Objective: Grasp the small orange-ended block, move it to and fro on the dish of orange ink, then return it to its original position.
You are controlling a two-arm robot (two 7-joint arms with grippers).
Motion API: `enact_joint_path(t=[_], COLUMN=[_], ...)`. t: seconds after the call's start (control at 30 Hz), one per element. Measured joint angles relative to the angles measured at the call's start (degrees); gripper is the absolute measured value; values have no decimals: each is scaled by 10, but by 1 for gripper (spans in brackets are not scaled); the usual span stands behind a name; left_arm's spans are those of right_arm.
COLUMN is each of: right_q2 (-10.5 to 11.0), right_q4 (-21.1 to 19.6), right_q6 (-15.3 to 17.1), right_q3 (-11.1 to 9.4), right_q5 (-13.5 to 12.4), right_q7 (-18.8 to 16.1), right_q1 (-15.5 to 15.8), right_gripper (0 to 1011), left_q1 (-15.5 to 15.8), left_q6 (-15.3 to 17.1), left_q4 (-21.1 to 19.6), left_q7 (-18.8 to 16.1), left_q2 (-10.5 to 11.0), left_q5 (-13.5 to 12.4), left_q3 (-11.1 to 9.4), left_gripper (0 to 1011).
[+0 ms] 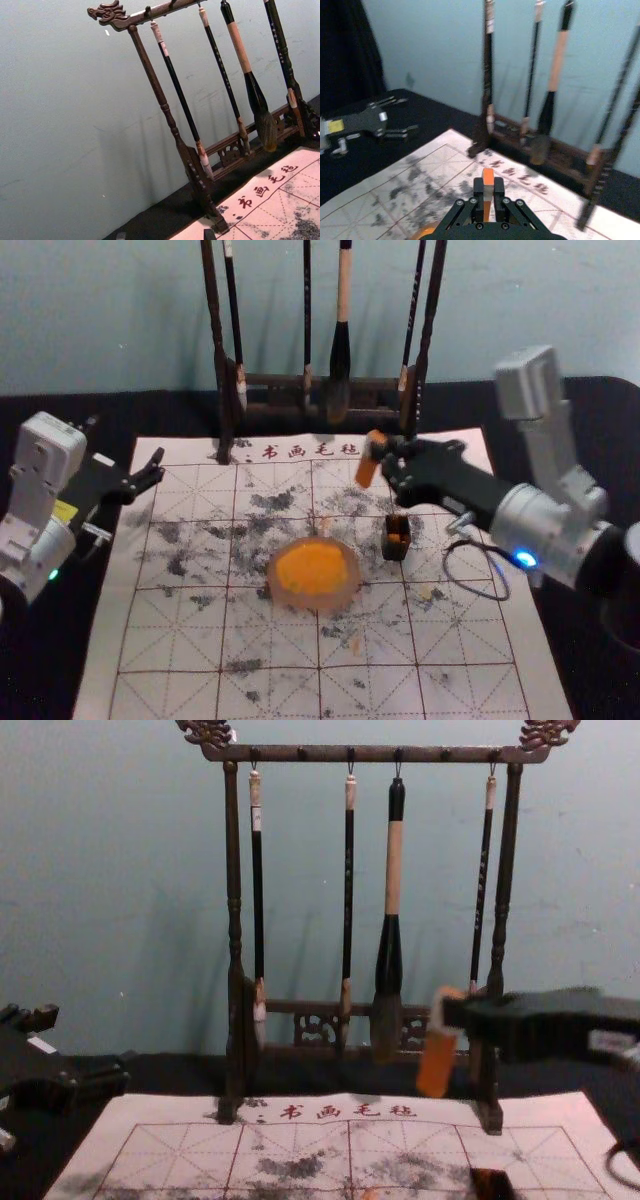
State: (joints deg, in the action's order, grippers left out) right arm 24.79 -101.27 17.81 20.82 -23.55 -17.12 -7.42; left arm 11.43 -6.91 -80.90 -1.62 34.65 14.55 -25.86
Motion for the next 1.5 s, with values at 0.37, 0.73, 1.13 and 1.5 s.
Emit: enact_joint_path(t=[0.37, 0.73, 1.13, 1.5], right_q2=[6, 4, -11, -17], right_q4=[-43, -43, -29, -23], right_q6=[-24, -47, -51, -58], right_q3=[-44, -51, -56, -58], right_q5=[13, 41, 58, 70], right_q7=[49, 47, 37, 27], right_q1=[74, 113, 121, 128], right_gripper=[108, 108, 108, 108], left_q1=[0, 0, 0, 0], left_q6=[0, 0, 0, 0], left_q4=[0, 0, 0, 0], left_q7=[0, 0, 0, 0], left_q2=[0, 0, 0, 0], left_q5=[0, 0, 0, 0], left_q3=[0, 0, 0, 0], left_gripper=[1001, 1001, 1001, 1001])
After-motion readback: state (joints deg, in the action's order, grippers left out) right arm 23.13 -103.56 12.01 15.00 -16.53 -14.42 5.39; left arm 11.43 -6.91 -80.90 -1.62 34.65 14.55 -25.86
